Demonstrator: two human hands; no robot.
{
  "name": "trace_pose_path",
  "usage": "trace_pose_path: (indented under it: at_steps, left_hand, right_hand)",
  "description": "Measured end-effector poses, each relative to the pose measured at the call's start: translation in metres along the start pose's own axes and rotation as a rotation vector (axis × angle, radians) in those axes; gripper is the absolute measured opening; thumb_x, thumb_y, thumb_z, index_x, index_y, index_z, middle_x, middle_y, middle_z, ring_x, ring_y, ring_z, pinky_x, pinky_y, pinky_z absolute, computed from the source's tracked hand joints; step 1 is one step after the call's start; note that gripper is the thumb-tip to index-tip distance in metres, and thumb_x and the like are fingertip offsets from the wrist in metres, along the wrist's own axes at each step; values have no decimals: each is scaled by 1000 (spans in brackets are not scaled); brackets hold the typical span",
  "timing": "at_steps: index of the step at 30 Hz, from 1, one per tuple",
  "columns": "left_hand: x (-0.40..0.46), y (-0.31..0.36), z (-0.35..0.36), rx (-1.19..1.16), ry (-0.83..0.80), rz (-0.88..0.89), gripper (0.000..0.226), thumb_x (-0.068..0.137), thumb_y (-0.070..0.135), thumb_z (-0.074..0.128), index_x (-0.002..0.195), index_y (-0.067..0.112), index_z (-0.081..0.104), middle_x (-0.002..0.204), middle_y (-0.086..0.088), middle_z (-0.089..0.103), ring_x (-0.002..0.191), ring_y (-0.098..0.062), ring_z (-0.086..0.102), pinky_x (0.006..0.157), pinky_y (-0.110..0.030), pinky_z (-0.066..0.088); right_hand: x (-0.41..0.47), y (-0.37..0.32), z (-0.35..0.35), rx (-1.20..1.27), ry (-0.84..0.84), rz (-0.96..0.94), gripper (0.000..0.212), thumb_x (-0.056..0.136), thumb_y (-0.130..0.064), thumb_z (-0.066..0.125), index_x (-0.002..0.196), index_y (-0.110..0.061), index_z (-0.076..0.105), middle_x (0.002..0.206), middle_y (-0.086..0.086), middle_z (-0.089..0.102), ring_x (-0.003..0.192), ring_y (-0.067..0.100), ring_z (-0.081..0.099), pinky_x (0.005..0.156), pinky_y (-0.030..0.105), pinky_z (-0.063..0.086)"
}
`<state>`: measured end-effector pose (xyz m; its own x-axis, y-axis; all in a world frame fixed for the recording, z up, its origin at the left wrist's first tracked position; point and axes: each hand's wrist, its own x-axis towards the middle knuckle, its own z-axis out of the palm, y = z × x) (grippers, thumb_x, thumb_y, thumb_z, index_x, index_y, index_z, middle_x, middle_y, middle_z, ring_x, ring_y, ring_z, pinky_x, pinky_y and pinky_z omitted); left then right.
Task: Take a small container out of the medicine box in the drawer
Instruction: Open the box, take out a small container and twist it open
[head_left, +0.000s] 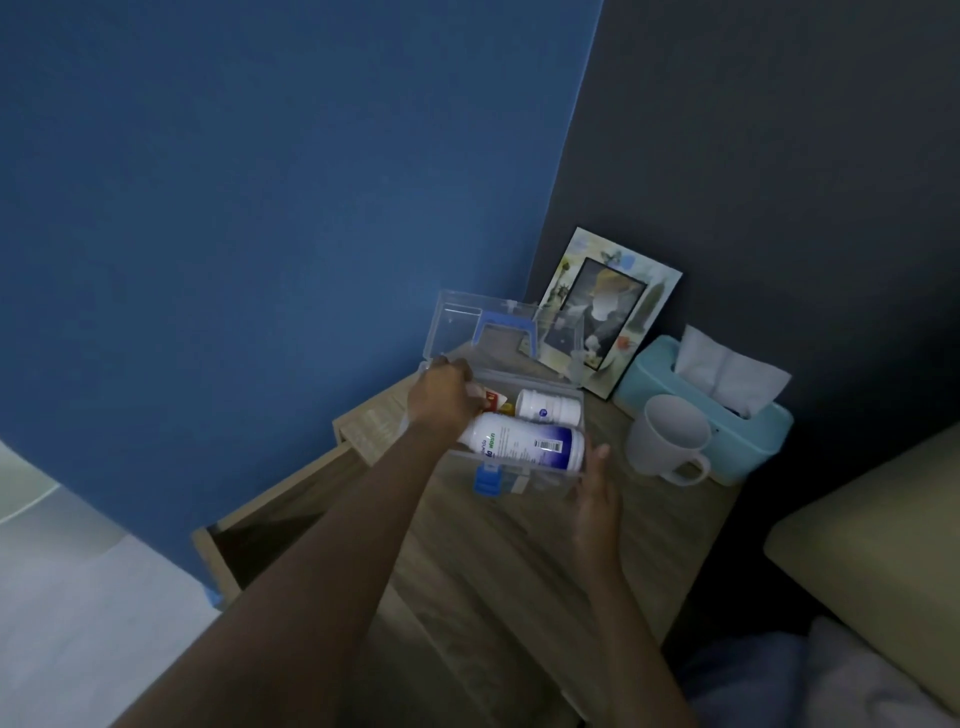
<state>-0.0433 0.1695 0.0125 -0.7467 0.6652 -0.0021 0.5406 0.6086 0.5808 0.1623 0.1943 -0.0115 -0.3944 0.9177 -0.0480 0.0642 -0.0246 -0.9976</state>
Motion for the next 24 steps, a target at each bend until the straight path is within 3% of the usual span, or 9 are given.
trace_pose_path:
  at_steps: [3,7,9,11,12,16,20,24]
  left_hand:
    - [-2,0,-2,20,10,27,32,81,25,65,110,12,68,114,-11,64,97,-27,65,74,-32,48]
    - [-18,3,-17,-134,96,50,31,86,22,64,113,8,68,114,-13,62,96,-30,66,79,-35,52]
    - [-37,7,-26,-380,152,76,22,85,19,67,106,11,71,105,-7,67,88,-17,67,79,-30,54]
    - [-66,11,-29,-628,155,107,11,84,18,71,94,20,71,87,10,68,74,6,64,67,-8,49]
    - [-82,14,-27,-702,122,106,10,84,20,71,93,22,71,83,16,67,72,9,63,65,-4,47]
    - [-141,18,-4,-939,-102,-27,9,84,17,72,90,23,72,81,9,70,81,-10,67,79,-23,56]
    - [-184,15,15,-1060,-198,-88,10,87,15,68,90,24,72,81,5,73,80,-9,70,77,-22,56]
    - [-207,14,24,-1136,-238,-191,16,90,12,64,103,8,73,93,-9,74,85,-15,69,80,-24,58]
  right_hand:
    - [-2,-2,-1,-2,-2,4,68,92,-56,28,107,0,65,95,21,72,89,36,69,74,36,55]
    - [-5,-10,-5,-25,-2,0,58,100,-45,32,102,3,65,95,31,68,88,49,63,77,57,51]
    - [-10,-16,-8,-42,-4,-49,50,101,-41,34,107,-3,66,92,20,72,86,37,68,73,47,55]
    - [-19,-20,-12,-51,2,-123,46,99,-42,37,114,-10,66,95,8,74,87,21,71,75,35,56]
    - [-26,-21,-13,-25,3,-136,44,98,-41,40,119,-12,65,101,5,74,92,15,71,79,31,56]
    - [-55,-13,-8,115,-64,-57,28,100,-24,49,122,-25,65,117,-11,72,114,3,64,94,18,49]
    - [-80,-1,-9,160,-117,53,28,99,-14,51,124,-16,63,124,10,68,121,24,61,107,41,45]
    - [-96,6,-17,139,-109,114,28,98,-10,53,121,-21,63,122,12,68,118,25,63,108,49,43]
